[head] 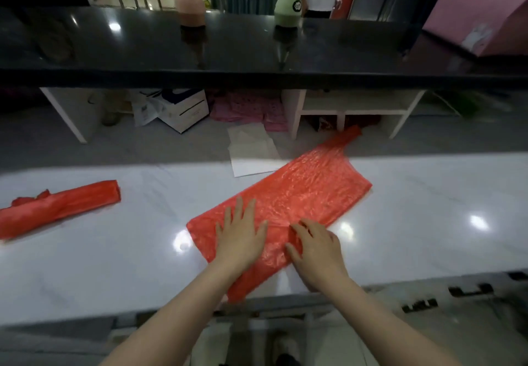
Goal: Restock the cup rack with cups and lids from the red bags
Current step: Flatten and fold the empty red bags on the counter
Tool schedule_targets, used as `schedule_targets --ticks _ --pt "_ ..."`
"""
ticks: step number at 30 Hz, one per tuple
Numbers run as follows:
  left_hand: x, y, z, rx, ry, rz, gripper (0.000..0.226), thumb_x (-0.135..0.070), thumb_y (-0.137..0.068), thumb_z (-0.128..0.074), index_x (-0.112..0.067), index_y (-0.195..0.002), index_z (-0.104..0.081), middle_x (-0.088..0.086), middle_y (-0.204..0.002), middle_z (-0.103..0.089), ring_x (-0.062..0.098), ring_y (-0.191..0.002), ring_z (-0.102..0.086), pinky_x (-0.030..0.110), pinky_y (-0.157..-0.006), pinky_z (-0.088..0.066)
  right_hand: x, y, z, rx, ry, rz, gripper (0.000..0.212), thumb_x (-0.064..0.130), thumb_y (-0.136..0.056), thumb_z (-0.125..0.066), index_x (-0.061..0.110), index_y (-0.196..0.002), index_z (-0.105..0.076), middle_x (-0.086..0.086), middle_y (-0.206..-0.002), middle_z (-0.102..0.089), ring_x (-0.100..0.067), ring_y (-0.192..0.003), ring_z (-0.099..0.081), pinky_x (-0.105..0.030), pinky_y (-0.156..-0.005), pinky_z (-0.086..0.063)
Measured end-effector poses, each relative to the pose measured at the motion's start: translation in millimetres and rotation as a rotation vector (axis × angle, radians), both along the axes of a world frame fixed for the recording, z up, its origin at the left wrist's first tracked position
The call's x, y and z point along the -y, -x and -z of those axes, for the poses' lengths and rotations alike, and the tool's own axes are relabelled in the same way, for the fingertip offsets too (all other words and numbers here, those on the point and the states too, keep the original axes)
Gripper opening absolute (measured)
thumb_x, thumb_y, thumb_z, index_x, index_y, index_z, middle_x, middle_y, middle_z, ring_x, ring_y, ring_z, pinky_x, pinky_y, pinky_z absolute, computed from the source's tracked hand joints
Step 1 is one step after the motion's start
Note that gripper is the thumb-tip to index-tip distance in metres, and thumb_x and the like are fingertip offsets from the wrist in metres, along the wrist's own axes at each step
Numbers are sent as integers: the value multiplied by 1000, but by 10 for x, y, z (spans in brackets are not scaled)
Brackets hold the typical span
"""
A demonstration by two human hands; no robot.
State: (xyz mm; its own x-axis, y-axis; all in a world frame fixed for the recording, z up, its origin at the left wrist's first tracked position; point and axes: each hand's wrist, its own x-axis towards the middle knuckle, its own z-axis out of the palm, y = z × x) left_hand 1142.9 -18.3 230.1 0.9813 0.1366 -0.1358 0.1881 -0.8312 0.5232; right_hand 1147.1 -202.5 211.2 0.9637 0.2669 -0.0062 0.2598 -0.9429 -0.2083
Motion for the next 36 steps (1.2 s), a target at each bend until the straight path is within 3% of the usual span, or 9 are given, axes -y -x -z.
schedule_targets --ticks 3,7,12,17,21,25,28,32,36 --pt "-306 175 30 163 -179 150 48 -40 -99 -34 -29 -145 -30 -3 -159 -15 25 -146 -8 46 -116 -8 194 157 55 -76 6 72 56 53 -95 -38 30 -145 -32 4 -156 -25 -17 -144 -19 -47 -115 -15" --pt "-644 359 135 80 -205 361 41 -37 -101 -33 -29 -141 -41 -3 -156 -25 22 -143 -19 37 -116 -13 365 353 38 -44 -3 162 53 43 -100 -34 28 -150 -24 4 -160 -13 -21 -148 -5 -49 -116 -9" --pt "-692 514 162 216 -206 407 43 -33 -103 -28 -22 -143 -41 1 -151 -35 22 -133 -33 28 -112 -18 341 851 36 270 -104 19 64 -8 -63 -70 10 -124 -61 -17 -131 -56 -40 -115 -56 -55 -92 -48" --pt "-641 503 181 264 -398 700 38 -28 -95 -49 -17 -132 -48 -2 -138 -47 17 -124 -43 27 -101 -32 139 1154 178 217 -36 -85 70 13 -51 -87 14 -118 -67 -13 -121 -62 -34 -107 -62 -47 -89 -50" --pt "-634 495 80 207 -157 671 58 -31 -79 -73 -22 -132 -53 -1 -133 -54 22 -116 -55 28 -94 -45 183 1147 164 218 -64 14 61 9 -57 -89 16 -115 -70 -12 -121 -64 -36 -111 -61 -50 -89 -51" --pt "-730 454 24 325 -274 860 79 -58 -70 -73 -22 -136 -51 6 -147 -43 30 -116 -56 38 -93 -49 368 1098 129 25 -108 28 60 10 -89 -60 28 -143 -43 3 -152 -34 -22 -144 -25 -40 -116 -19" --pt "-694 386 -22 406 -359 999 72 -55 -72 -73 -20 -132 -57 10 -144 -46 33 -118 -57 44 -95 -50 509 1066 114 -91 -170 10 67 7 -90 -55 35 -146 -34 14 -153 -24 -14 -146 -13 -35 -117 -5" --pt "-564 232 -62 320 -264 992 43 -28 -78 -72 -19 -119 -65 5 -136 -55 27 -117 -55 37 -99 -46 611 1040 48 -128 -328 33 60 12 -90 -63 38 -139 -41 23 -143 -29 -9 -143 -16 -42 -117 -7" --pt "-458 146 40 172 -66 778 30 -2 -78 -59 -16 -101 -73 -2 -113 -67 20 -106 -56 24 -90 -40 657 1075 23 13 -602 191 40 18 -82 -74 33 -118 -64 10 -126 -57 -12 -123 -45 -33 -105 -35"
